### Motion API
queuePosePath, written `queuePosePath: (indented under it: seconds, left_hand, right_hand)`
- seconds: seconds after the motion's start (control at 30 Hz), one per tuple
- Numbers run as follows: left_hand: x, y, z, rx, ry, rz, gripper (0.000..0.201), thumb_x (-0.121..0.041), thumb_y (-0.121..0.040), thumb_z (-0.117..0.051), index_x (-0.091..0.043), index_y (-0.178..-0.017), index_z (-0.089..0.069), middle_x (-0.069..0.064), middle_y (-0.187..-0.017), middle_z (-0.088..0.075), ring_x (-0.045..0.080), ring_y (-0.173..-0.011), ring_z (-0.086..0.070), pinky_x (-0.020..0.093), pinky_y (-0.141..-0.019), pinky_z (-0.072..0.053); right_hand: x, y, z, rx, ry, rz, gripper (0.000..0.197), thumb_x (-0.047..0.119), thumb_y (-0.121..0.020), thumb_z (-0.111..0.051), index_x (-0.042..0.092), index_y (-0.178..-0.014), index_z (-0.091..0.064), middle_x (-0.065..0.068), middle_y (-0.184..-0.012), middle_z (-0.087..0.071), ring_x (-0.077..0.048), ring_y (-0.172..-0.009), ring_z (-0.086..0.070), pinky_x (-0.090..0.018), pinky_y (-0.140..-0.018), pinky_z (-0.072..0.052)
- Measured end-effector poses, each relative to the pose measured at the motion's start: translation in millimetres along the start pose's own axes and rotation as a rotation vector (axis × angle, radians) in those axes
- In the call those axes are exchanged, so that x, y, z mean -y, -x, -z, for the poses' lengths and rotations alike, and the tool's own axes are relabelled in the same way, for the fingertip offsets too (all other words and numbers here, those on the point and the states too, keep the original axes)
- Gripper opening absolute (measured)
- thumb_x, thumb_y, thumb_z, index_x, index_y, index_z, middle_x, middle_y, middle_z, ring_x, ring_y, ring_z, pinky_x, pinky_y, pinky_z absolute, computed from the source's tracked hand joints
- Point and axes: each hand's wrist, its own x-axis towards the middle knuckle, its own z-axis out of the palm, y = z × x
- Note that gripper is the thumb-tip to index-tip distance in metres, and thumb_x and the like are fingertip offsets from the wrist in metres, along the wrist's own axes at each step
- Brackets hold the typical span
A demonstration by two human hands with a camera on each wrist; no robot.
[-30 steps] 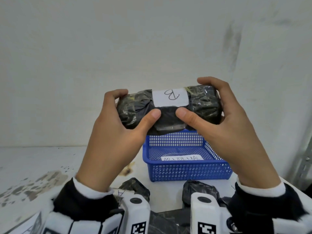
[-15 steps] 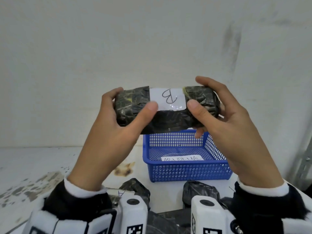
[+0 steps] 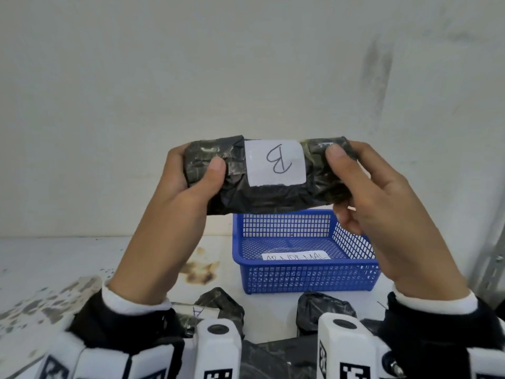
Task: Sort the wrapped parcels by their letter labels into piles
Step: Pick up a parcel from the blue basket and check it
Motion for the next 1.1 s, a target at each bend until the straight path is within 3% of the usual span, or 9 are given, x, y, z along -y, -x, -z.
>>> queuePosePath:
  seconds: [0.07, 0.2, 0.37, 0.5, 0.6, 0.7, 0.8, 0.9, 1.1]
  left_hand:
    - [-0.3, 0.3, -1.9, 0.001, -0.053, -0.005, 0.04, -0.059, -0.082, -0.048, -0.039, -0.115, -0.056, -0.018, -0.104, -0.07, 0.007, -0.103, -0.065, 0.042, -0.1, -0.047]
    - [0.9, -0.1, -2.4, 0.001, -0.117, -0.026, 0.021, -0.044, -0.099, -0.045, -0.04, -0.118, -0.054, -0.017, -0.094, -0.067, 0.011, -0.083, -0.068, 0.036, -0.067, -0.054]
    - [0.7, 2.0, -3.0, -0.005, -0.132, -0.024, 0.026, -0.037, -0.096, -0.051, -0.031, -0.121, -0.056, -0.009, -0.1, -0.069, 0.01, -0.084, -0.069, 0.027, -0.056, -0.054]
    - [0.6, 3.7, -4.8, -0.032, -0.163, -0.029, 0.028, -0.04, -0.093, -0.054, -0.031, -0.12, -0.055, -0.01, -0.099, -0.069, 0.008, -0.084, -0.069, 0.027, -0.056, -0.054]
    - [-1.6, 4.9, -4.9, -0.034, -0.178, -0.032, 0.033, -0.05, -0.089, -0.06, -0.035, -0.118, -0.054, -0.014, -0.097, -0.068, 0.007, -0.085, -0.068, 0.028, -0.059, -0.053]
    - [-4.7, 7.2, -6.1, -0.049, -0.224, -0.038, 0.055, -0.071, -0.069, -0.066, -0.04, -0.111, -0.053, -0.024, -0.091, -0.067, -0.002, -0.08, -0.066, 0.031, -0.066, -0.054]
    - [-5.6, 8.7, -8.5, -0.081, -0.273, -0.048, 0.064, -0.068, -0.055, -0.064, -0.038, -0.11, -0.052, -0.02, -0.091, -0.067, -0.005, -0.079, -0.064, 0.037, -0.077, -0.056]
    - [-6.3, 9.7, -10.6, -0.088, -0.278, -0.052, 0.07, -0.066, -0.051, -0.066, -0.036, -0.113, -0.051, -0.019, -0.093, -0.065, -0.009, -0.077, -0.062, 0.029, -0.072, -0.053]
    - [-8.0, 9.8, -9.2, -0.098, -0.289, -0.052, 0.061, -0.071, -0.053, -0.062, -0.04, -0.104, -0.05, -0.027, -0.085, -0.064, -0.011, -0.071, -0.06, 0.026, -0.067, -0.049]
  right_hand:
    - [-0.6, -0.6, -0.6, -0.004, 0.002, 0.013, 0.024, 0.052, -0.084, -0.059, 0.03, -0.091, -0.067, 0.014, -0.062, -0.065, -0.002, -0.047, -0.052, -0.007, -0.044, -0.035]
    - [-2.0, -1.2, -2.3, -0.012, 0.045, 0.039, 0.021, 0.052, -0.086, -0.059, 0.032, -0.091, -0.066, 0.016, -0.057, -0.061, 0.0, -0.048, -0.055, -0.007, -0.046, -0.037]
    - [-2.7, -1.4, -5.8, -0.032, 0.113, 0.072, 0.025, 0.058, -0.081, -0.06, 0.036, -0.093, -0.066, 0.02, -0.062, -0.06, 0.001, -0.052, -0.054, -0.015, -0.056, -0.038]
    - [-3.8, 0.3, -8.7, -0.044, 0.152, 0.1, 0.041, 0.065, -0.071, -0.061, 0.038, -0.101, -0.064, 0.017, -0.076, -0.066, 0.0, -0.066, -0.061, -0.022, -0.067, -0.047]
    - [-3.0, 2.0, -9.3, -0.029, 0.176, 0.111, 0.04, 0.066, -0.069, -0.061, 0.037, -0.098, -0.064, 0.017, -0.085, -0.069, 0.002, -0.075, -0.063, -0.015, -0.07, -0.05]
    - [-2.1, 2.7, -8.9, -0.001, 0.203, 0.096, 0.038, 0.062, -0.07, -0.068, 0.034, -0.096, -0.062, 0.018, -0.088, -0.07, 0.001, -0.078, -0.066, -0.014, -0.07, -0.052]
    - [-2.1, 3.2, -9.7, 0.005, 0.219, 0.091, 0.04, 0.062, -0.068, -0.07, 0.033, -0.095, -0.061, 0.02, -0.086, -0.07, 0.001, -0.078, -0.067, -0.015, -0.071, -0.051]
    - [-3.6, 3.2, -9.8, 0.011, 0.227, 0.111, 0.04, 0.059, -0.068, -0.073, 0.031, -0.096, -0.061, 0.02, -0.085, -0.07, 0.003, -0.076, -0.066, -0.008, -0.065, -0.047]
    - [-3.9, 3.5, -11.2, 0.013, 0.228, 0.104, 0.04, 0.065, -0.071, -0.064, 0.035, -0.097, -0.06, 0.014, -0.09, -0.069, 0.0, -0.077, -0.065, -0.015, -0.068, -0.051]
